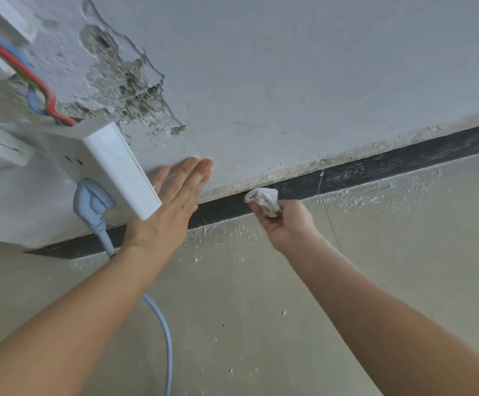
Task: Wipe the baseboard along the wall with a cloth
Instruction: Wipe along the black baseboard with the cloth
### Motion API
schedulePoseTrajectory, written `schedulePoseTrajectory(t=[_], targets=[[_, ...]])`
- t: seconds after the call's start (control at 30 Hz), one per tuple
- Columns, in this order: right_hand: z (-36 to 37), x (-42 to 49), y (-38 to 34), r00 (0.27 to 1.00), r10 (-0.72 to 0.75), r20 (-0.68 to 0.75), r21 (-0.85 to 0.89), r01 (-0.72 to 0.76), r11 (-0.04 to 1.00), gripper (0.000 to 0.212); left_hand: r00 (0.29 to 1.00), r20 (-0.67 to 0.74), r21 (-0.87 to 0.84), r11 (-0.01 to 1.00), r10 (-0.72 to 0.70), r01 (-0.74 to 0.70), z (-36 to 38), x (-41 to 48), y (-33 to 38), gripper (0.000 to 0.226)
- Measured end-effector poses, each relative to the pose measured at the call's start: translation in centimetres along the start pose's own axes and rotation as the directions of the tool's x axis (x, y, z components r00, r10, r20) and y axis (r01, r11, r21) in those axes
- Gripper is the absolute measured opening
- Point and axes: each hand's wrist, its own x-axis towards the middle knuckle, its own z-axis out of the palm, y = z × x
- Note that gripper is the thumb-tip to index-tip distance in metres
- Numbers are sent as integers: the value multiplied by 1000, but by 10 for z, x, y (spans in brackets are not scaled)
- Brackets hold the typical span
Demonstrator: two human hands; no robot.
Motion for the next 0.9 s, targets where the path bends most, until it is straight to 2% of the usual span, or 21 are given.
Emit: schedulePoseTrajectory(t=[0.1,0.2,0.27,0.33,0.43,0.6,0.73,0.9], targets=[[-20,-2,-16,993,-108,-54,158,115,981,22,1000,1,12,1000,-8,8,-1,0,-1,61],[-31,-3,-17,972,-181,-147,94,196,976,28,1000,5,8,1000,1,-1,-1,0,-1,61],[-32,-1,4,986,-110,-123,-93,99,991,27,1000,23,0,1000,-2,2,-3,0,0,62],[-25,1,35,997,44,-57,-275,-58,960,27,1000,20,2,1000,1,-1,-2,-1,3,58],[-4,10,64,986,162,29,-369,-140,919,32,998,48,17,999,32,-33,-6,-3,1,53],[34,7,56,988,128,91,-327,-92,941,38,993,78,84,992,85,-92,-16,-3,-4,61],[28,0,20,990,106,90,-313,-73,947,20,996,70,21,998,59,-61,-14,-4,-1,61],[6,-14,-27,998,26,53,-118,-20,993,25,997,62,17,999,43,-44,-12,-4,2,61]])
